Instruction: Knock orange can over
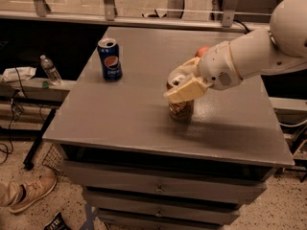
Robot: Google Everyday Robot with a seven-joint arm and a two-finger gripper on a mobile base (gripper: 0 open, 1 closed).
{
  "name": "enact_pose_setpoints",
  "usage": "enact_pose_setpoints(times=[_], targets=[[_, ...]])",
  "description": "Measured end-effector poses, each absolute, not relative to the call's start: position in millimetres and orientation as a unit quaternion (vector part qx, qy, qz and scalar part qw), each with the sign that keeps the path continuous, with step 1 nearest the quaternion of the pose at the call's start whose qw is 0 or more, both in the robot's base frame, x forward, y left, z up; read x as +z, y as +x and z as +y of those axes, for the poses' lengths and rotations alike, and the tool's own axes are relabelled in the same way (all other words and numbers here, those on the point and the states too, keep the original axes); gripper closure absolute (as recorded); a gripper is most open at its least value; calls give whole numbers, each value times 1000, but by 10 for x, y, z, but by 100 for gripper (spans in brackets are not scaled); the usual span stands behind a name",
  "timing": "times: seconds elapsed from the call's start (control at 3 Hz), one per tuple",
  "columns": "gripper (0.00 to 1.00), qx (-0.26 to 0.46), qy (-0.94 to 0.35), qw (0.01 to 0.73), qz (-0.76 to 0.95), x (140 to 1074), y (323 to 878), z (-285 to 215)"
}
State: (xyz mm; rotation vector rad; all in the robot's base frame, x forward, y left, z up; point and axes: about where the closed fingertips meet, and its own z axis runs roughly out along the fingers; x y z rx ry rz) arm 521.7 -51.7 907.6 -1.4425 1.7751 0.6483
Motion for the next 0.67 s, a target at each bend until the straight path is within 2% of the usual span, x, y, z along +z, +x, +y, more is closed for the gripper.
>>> enact_pose_setpoints(times=[0.33,0.67], targets=[[100,198,-569,347,719,9081,5284,-775],[100,138,-574,311,745,9036,5340,-1011]])
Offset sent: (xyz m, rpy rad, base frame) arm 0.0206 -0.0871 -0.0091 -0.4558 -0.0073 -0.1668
